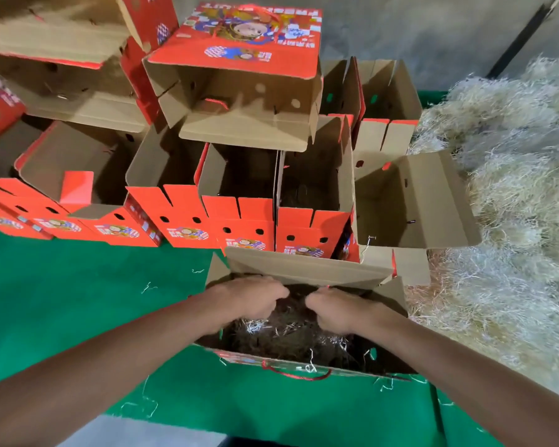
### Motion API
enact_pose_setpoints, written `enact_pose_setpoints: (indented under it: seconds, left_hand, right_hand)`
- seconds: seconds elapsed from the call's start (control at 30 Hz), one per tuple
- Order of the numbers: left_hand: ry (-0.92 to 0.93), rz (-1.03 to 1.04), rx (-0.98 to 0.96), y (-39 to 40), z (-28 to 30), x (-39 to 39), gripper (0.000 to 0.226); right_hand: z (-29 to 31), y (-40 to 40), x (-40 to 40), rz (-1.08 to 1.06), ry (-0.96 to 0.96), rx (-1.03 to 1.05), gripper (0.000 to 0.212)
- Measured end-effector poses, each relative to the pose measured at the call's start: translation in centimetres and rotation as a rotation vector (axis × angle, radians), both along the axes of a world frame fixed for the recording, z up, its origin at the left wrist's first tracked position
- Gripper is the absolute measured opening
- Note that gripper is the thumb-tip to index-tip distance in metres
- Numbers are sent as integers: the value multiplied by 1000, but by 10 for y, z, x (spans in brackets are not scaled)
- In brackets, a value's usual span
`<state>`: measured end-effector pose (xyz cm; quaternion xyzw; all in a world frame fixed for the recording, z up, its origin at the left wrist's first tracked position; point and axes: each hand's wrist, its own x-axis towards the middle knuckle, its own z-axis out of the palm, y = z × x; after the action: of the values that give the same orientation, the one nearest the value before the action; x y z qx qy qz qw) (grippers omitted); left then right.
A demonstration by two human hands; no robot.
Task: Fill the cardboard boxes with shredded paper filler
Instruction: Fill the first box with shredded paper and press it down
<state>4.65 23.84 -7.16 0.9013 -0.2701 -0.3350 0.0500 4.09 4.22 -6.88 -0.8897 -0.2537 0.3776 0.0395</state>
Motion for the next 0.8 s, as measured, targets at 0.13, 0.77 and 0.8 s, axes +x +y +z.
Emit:
enact_pose_setpoints:
  seconds: [0.13, 0.77, 0.8]
  left_hand:
    - [177, 109, 28, 14, 5, 6, 29]
    - [171, -69, 73, 4, 25, -1, 34]
    - [149, -46, 30, 7, 30, 2, 33]
  right_hand:
    - [2, -13, 2, -51, 74, -6, 23]
    - [46, -65, 4, -195, -26, 188, 26]
    - [49, -64, 3, -196, -33, 199, 25]
